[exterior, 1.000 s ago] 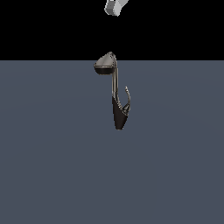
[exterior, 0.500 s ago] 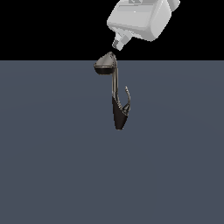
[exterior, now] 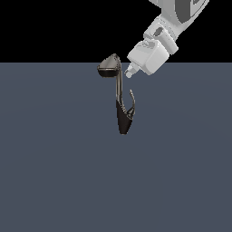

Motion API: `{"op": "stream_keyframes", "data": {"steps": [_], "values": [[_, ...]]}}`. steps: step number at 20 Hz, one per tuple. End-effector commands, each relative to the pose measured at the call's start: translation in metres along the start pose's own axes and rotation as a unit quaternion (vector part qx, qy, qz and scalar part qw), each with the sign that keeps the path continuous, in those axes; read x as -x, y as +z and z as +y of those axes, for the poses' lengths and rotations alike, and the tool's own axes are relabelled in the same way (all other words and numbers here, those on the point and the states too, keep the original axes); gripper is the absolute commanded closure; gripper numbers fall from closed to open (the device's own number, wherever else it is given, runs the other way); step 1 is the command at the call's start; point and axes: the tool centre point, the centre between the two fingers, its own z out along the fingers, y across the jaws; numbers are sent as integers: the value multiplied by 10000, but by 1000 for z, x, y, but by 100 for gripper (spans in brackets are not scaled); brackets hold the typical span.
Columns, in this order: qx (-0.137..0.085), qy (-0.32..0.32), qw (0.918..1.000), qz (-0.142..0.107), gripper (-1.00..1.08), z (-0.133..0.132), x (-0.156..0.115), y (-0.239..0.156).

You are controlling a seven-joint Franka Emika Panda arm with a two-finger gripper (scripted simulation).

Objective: Turn on the faucet by rotating a designated handle.

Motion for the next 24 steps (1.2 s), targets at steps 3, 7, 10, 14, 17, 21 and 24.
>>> {"op": "stream_keyframes", "data": {"steps": [3,7,10,14,17,21,24], "values": [[-208,677,9974,-164,108,-10,-32,17],[-330,1104,9930,-265,108,-14,-53,28],[-390,1323,9899,-315,108,-16,-64,34],[-433,1479,9874,-351,108,-17,-72,38],[-438,1499,9871,-355,108,-18,-73,38],[-435,1495,9872,-354,108,-15,-71,38],[-435,1495,9872,-354,108,-8,-66,39]]}}
